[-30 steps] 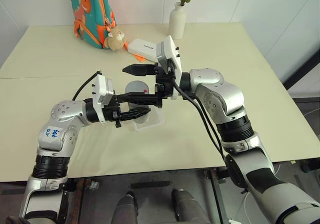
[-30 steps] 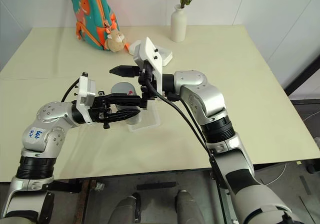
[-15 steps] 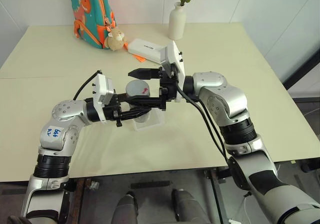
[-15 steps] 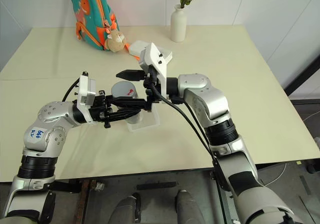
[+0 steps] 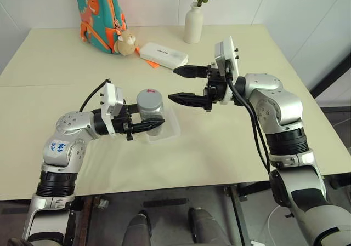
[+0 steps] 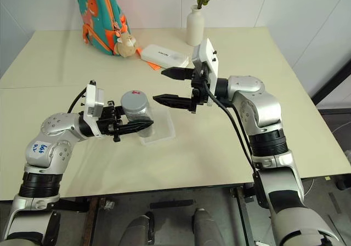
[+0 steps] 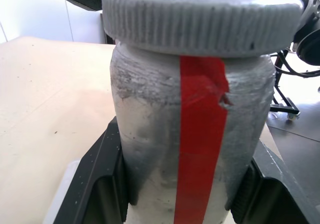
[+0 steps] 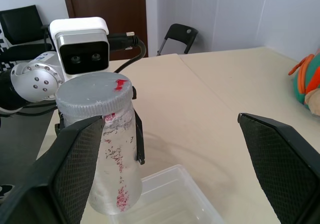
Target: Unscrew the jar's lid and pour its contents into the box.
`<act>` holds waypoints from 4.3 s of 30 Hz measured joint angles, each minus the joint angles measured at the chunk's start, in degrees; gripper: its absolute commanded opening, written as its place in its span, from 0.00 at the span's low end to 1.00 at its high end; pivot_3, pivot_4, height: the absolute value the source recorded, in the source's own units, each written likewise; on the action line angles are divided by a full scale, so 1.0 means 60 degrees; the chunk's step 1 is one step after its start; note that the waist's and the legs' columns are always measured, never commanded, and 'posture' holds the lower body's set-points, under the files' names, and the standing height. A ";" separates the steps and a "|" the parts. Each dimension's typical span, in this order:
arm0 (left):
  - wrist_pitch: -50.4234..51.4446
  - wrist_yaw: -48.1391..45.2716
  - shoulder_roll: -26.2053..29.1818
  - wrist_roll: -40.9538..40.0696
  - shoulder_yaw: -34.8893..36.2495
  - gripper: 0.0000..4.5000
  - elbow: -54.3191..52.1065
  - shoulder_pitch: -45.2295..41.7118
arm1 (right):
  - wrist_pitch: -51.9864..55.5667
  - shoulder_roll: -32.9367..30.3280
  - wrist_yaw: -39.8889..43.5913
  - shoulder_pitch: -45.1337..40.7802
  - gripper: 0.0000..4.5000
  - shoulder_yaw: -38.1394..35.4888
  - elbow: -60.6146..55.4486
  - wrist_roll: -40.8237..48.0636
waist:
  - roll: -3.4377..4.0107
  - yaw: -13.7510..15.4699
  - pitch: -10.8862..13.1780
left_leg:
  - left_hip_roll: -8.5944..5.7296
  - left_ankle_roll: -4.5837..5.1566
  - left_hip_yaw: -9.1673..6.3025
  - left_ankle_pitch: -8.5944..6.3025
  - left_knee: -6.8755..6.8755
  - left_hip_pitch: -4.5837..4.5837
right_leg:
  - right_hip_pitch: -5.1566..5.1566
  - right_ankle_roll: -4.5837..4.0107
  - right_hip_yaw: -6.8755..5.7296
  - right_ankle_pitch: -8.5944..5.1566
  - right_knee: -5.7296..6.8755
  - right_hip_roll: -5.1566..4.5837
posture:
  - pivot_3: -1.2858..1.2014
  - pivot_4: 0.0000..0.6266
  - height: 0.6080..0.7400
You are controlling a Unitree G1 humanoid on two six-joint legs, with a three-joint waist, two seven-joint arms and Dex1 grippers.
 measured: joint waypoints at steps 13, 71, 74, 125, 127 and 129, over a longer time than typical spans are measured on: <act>0.0007 -0.0121 0.0054 0.0001 -0.0006 0.44 0.0013 0.0009 | 0.1597 0.1177 -0.1060 -0.0007 0.99 0.0400 -0.1617 0.1015 | 0.0000 0.0017 0.0000 | 0.0000 0.0000 -0.0001 0.0000 0.0003 -0.0002 | -0.0001 0.0000 0.0000 0.0000 0.0003 -0.0001 | 0.52 0.24 1.00; 0.0534 -0.0503 0.0129 -0.0390 -0.0076 0.44 -0.0180 -0.0053 | 0.1399 0.1331 0.0024 -0.0403 0.99 0.0811 -0.0613 0.0745 | 0.0000 0.0016 0.0000 | 0.0001 0.0000 -0.0001 0.0000 0.0001 -0.0009 | -0.0014 0.0000 -0.0001 -0.0001 0.0009 0.0000 | 0.52 0.24 1.00; 0.0534 -0.0493 0.0129 -0.0390 -0.0076 0.44 -0.0185 -0.0052 | 0.1400 0.1345 0.0014 -0.0372 0.99 0.0918 -0.0614 0.0722 | 0.0000 0.0010 0.0000 | 0.0001 0.0000 0.0000 0.0000 0.0002 -0.0009 | -0.0014 0.0000 0.0000 -0.0002 0.0009 0.0000 | 0.52 0.24 1.00; 0.0356 -0.0098 0.0331 -0.0395 0.0566 0.44 0.0516 -0.0319 | -0.5243 0.0521 -0.4093 0.4708 0.73 -0.2018 0.3111 -0.1918 | 0.0003 0.0001 0.0002 | -0.0011 0.0006 0.0003 -0.0004 0.0039 0.0028 | 0.0045 0.0025 0.0020 0.0002 0.0004 -0.0002 | 0.52 0.24 1.00; 0.0356 -0.0092 0.0331 -0.0395 0.0568 0.44 0.0514 -0.0319 | -0.5090 0.0520 -0.3781 0.4737 0.85 -0.2111 0.3095 -0.1659 | 0.0003 0.0009 0.0002 | -0.0011 0.0007 0.0001 -0.0003 0.0044 0.0026 | 0.0046 0.0027 0.0020 0.0004 0.0006 -0.0002 | 0.52 0.24 1.00; 0.0355 -0.0084 0.0331 -0.0395 0.0570 0.44 0.0514 -0.0319 | -0.4816 0.0519 -0.3510 0.4788 1.00 -0.2129 0.2963 -0.1408 | 0.0003 0.0005 0.0002 | -0.0011 0.0007 0.0002 -0.0003 0.0047 0.0026 | 0.0049 0.0030 0.0020 0.0005 0.0006 -0.0002 | 0.52 0.24 1.00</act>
